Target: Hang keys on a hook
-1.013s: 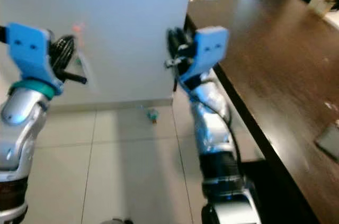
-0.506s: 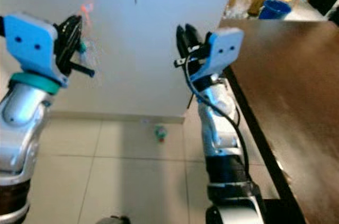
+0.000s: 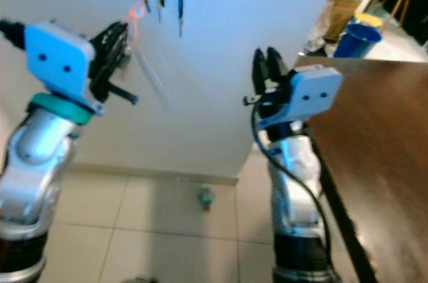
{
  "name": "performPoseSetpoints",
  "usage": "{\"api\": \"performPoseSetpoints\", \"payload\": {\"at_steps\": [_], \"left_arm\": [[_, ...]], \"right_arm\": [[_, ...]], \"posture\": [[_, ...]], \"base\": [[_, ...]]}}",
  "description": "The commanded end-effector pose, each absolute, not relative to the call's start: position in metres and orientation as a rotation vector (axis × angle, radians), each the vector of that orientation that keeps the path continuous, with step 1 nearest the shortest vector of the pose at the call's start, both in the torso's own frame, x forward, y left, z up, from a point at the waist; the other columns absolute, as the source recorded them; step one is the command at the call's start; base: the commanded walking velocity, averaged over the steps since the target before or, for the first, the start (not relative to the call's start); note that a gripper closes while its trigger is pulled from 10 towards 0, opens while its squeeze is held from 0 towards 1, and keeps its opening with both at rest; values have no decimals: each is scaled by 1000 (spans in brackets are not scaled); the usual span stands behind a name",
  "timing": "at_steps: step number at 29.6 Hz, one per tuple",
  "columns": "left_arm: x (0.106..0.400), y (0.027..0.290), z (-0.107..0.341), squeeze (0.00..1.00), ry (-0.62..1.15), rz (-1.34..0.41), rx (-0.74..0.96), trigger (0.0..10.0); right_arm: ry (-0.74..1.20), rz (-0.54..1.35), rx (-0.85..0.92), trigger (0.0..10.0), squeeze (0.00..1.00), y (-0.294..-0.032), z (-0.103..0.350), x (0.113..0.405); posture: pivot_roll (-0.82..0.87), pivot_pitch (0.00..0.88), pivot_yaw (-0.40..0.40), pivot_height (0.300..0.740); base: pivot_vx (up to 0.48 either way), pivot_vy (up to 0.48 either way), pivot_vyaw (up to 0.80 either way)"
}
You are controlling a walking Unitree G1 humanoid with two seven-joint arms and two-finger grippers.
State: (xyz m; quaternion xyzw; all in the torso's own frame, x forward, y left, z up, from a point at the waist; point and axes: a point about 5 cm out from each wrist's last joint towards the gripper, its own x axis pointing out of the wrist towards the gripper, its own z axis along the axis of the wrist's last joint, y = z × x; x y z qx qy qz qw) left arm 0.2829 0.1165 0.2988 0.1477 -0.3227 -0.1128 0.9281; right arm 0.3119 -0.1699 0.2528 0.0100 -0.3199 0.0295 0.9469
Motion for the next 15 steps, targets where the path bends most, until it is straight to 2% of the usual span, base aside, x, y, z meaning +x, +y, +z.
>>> {"api": "performPoseSetpoints", "payload": {"at_steps": [1,12,15], "left_arm": [[283,110,300,0,-674,-262,300,10000],[284,107,301,0,-669,-271,298,10000],[285,105,303,0,-674,-275,296,10000]], "right_arm": [[-640,-7,40,10000,0,-181,251,314],[-596,-45,68,10000,0,-181,247,313],[-609,-49,47,10000,0,-181,249,314]], "posture": [[57,0,39,740],[57,0,53,740],[55,0,56,740]], "base": [[472,0,-500],[471,0,-800],[471,0,0]]}}
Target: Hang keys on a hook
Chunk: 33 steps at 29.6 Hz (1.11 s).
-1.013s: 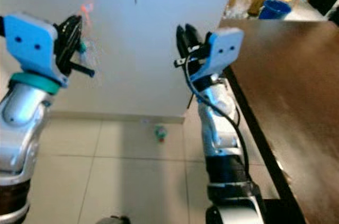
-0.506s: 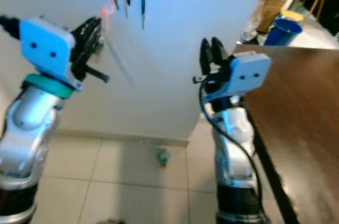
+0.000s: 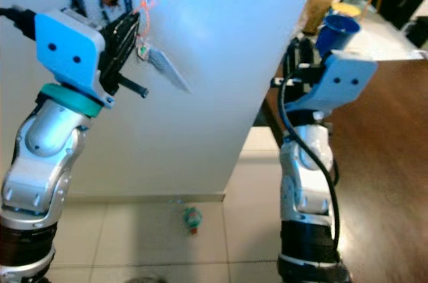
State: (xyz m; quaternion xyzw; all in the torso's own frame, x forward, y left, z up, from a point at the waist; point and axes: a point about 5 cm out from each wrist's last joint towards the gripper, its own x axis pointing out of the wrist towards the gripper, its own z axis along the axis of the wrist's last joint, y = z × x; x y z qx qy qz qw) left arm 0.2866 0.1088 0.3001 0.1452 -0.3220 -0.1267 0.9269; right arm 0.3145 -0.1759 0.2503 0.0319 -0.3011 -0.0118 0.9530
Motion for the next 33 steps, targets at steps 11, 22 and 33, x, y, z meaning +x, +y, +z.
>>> {"api": "performPoseSetpoints", "payload": {"at_steps": [11,22,33], "left_arm": [[282,124,311,0,-710,-171,281,10000],[272,140,319,0,-748,-126,290,10000],[270,136,317,0,-747,-142,310,10000]], "right_arm": [[-531,383,-8,10000,0,-139,242,306],[-479,519,-18,10000,0,-129,232,299],[-472,530,-18,10000,0,-130,233,299]], "posture": [[60,0,63,740],[67,0,60,740],[69,0,55,740]], "base": [[384,0,0],[0,0,0],[0,0,0]]}}
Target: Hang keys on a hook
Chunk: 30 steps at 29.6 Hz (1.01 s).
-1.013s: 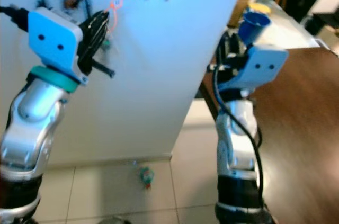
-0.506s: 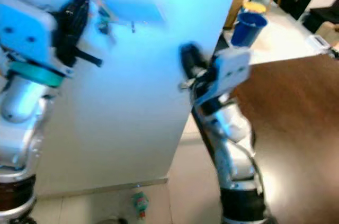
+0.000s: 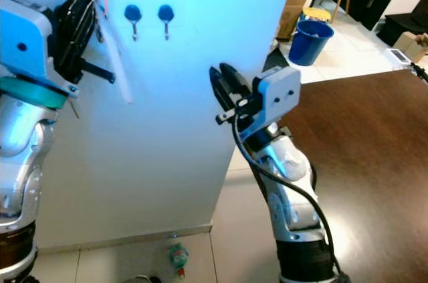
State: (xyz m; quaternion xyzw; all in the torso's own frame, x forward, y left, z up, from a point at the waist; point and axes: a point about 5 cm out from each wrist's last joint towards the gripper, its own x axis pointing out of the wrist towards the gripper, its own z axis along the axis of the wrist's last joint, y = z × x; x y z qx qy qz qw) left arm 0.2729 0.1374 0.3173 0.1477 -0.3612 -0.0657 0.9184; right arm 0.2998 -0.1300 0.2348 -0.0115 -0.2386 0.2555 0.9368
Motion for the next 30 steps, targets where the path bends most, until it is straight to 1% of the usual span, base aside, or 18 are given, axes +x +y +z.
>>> {"api": "performPoseSetpoints", "payload": {"at_steps": [1,3,6,9,11,13,14,18,24,30], "left_arm": [[270,137,316,0,-744,-138,316,10000],[269,138,315,0,-742,-131,325,10000],[266,142,310,0,-752,-107,440,10000],[264,143,309,0,-752,-106,462,10000],[258,150,306,0,-735,-91,509,10000],[258,150,306,0,-735,-91,509,10000],[250,158,300,0,-709,-80,563,10000],[245,161,297,0,-697,-69,599,10000],[244,166,300,0,-702,-21,605,10000],[244,168,304,0,-699,7,531,10000]], "right_arm": [[-468,535,-21,10000,0,-130,232,299],[-464,541,-25,10000,0,-130,231,298],[-455,538,-50,10000,0,-131,227,299],[-454,534,-54,10000,0,-132,227,299],[-461,496,-66,10000,0,-140,229,307],[-461,496,-66,10000,0,-140,229,307],[-468,463,-77,10000,0,-147,233,315],[-474,456,-87,10000,0,-150,235,320],[-481,467,-89,10000,0,-146,238,324],[-477,474,-83,10000,0,-144,234,324]], "posture": [[69,0,55,740],[69,0,55,740],[75,0,55,740],[75,0,55,740],[98,0,54,740],[98,0,54,740],[108,0,49,740],[116,0,48,740],[118,0,45,740],[118,0,48,740]], "base": [[0,0,0],[0,0,0],[0,0,0],[0,0,0],[0,0,0],[0,0,0],[0,0,0],[0,0,0],[0,0,0],[0,0,0]]}}
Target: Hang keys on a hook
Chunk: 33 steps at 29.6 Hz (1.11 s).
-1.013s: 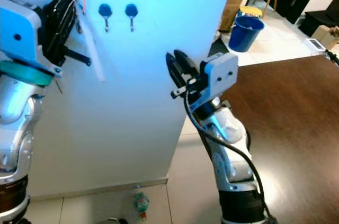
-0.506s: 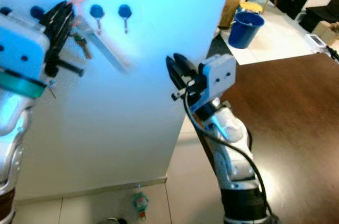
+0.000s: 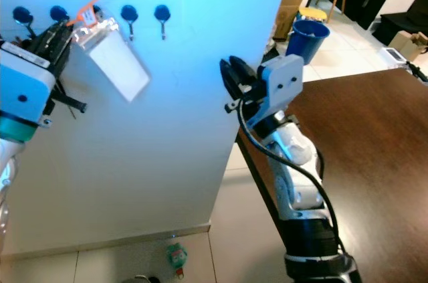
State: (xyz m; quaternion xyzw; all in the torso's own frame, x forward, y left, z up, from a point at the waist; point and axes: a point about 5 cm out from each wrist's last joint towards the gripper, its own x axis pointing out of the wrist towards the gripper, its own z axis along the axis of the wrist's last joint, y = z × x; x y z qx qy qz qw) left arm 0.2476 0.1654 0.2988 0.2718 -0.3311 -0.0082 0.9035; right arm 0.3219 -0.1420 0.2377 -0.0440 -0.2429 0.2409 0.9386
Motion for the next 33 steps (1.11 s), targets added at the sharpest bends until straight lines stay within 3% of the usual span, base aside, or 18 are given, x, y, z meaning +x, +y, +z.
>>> {"api": "performPoseSetpoints", "payload": {"at_steps": [1,12,21,26,31,33], "left_arm": [[244,168,304,0,-699,7,531,10000],[255,153,293,0,-622,-104,494,10000],[270,154,276,0,-454,-121,489,10000],[279,156,266,0,-317,-137,387,10000],[281,157,269,0,-320,-133,342,10000],[276,159,278,0,-406,-102,324,10000]], "right_arm": [[-477,474,-83,10000,0,-144,234,324],[-484,477,-80,10000,0,-142,232,325],[-487,478,-77,10000,0,-140,230,325],[-490,482,-75,10000,0,-139,230,325],[-490,481,-73,10000,0,-139,229,324],[-490,480,-73,10000,0,-139,229,324]], "posture": [[118,0,48,740],[103,0,59,740],[105,0,63,740],[103,0,65,740],[100,0,67,740],[101,0,67,740]], "base": [[0,0,0],[0,0,0],[0,0,0],[0,0,0],[0,0,0],[0,0,0]]}}
